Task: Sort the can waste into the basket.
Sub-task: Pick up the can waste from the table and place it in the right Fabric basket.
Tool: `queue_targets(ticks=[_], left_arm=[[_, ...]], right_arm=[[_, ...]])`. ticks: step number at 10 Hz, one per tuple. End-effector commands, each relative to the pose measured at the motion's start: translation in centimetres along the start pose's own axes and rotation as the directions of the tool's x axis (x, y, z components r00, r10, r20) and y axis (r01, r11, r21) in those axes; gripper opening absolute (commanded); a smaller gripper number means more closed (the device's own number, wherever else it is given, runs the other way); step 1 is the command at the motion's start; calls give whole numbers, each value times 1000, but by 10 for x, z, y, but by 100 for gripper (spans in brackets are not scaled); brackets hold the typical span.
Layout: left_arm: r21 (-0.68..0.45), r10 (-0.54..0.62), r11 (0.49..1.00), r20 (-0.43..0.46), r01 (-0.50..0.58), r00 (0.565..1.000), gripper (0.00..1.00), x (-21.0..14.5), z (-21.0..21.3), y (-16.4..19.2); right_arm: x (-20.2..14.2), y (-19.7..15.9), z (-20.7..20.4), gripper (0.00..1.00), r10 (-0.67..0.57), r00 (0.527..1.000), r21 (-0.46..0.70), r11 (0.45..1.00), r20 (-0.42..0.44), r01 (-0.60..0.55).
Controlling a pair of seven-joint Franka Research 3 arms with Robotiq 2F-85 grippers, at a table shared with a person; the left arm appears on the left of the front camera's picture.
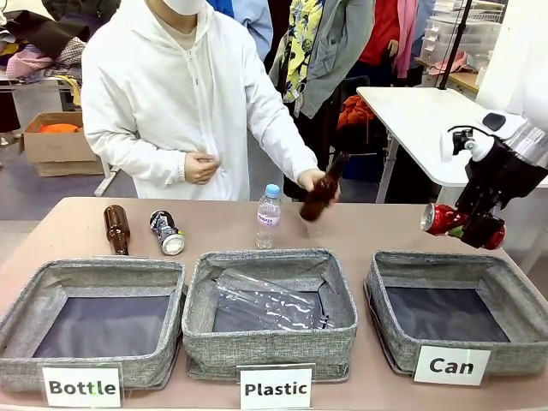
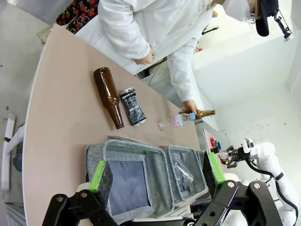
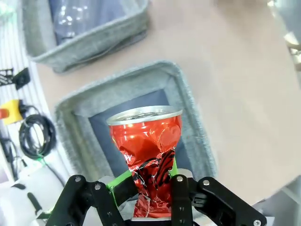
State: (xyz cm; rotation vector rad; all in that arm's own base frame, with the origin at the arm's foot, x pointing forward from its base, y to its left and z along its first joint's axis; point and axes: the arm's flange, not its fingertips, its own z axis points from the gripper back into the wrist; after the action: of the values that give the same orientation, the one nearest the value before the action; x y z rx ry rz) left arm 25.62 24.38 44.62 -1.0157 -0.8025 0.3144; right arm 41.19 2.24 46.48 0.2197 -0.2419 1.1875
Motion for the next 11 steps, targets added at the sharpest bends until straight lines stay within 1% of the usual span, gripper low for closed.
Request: queue_targets(ticks=[1, 3, 4, 5, 6, 11], left_arm=[[-16, -22, 1000, 15, 22, 1000, 100, 1, -1, 1], [-16, -22, 1000, 15, 22, 1000, 100, 1, -1, 1], [-16, -22, 1000, 15, 22, 1000, 100, 1, -1, 1], [-16, -22, 1000, 15, 22, 1000, 100, 1, -1, 1], [-16, -22, 1000, 15, 22, 1000, 100, 1, -1, 1], [-16, -22, 1000, 15, 22, 1000, 100, 1, -1, 1]], right_arm=[[3, -11, 5, 0, 5, 1000, 66, 998, -27, -4], [6, -16, 4, 0, -23, 999, 84, 996, -34, 25], [6, -18, 5, 46, -24, 999, 90, 996, -22, 26], [7, -19, 5, 77, -23, 999, 89, 996, -25, 25], [7, -19, 4, 100, -25, 999, 91, 995, -31, 28], [7, -22, 2, 100, -45, 999, 96, 994, -27, 47]])
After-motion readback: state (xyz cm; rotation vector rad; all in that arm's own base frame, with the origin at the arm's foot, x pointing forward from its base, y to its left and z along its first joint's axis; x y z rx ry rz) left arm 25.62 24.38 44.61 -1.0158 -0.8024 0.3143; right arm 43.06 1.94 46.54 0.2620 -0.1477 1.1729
